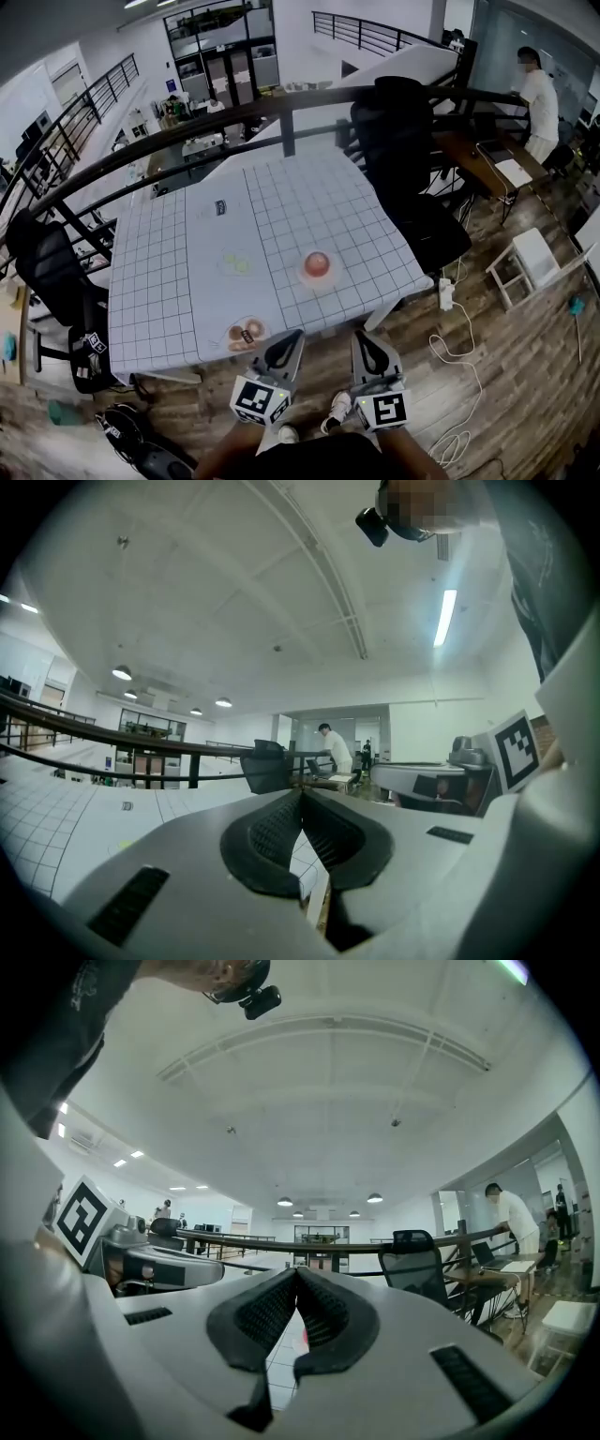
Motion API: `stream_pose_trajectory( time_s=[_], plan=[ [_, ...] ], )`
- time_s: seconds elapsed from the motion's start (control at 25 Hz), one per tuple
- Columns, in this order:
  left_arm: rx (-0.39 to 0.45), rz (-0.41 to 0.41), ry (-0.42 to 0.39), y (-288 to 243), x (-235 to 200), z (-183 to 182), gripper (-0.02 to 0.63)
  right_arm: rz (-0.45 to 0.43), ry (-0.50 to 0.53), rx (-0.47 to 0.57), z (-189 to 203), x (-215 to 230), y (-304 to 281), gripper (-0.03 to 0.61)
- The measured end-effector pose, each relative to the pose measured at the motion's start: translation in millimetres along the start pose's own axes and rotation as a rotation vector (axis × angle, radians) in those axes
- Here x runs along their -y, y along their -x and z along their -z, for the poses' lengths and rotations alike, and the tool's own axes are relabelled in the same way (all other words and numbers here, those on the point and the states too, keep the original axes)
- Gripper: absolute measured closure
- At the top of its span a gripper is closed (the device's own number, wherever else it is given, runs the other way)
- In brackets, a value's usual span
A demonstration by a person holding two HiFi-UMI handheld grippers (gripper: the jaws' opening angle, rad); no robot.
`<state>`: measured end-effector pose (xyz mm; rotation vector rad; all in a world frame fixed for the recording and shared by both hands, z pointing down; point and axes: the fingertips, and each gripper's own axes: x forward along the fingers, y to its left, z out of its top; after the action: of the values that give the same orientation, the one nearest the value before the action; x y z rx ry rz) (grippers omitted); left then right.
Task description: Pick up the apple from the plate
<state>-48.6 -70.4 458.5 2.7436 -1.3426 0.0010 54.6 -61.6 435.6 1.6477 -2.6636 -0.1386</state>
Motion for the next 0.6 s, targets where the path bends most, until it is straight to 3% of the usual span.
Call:
stream_pose_trajectory(
  time_s=[0.2,0.6],
  plan=[
    [-0.005,-0.028,0.0,-37.9,-3.5,5.5,0.594,-0.009,-0.003,0.011,6.3,34.6,-20.4,0.555],
    [-0.024,-0.092,-0.018,-84.3,-11.9,8.2,0.594,-0.107,-0.018,0.01,16.3,65.3,-54.2,0.555]
  ],
)
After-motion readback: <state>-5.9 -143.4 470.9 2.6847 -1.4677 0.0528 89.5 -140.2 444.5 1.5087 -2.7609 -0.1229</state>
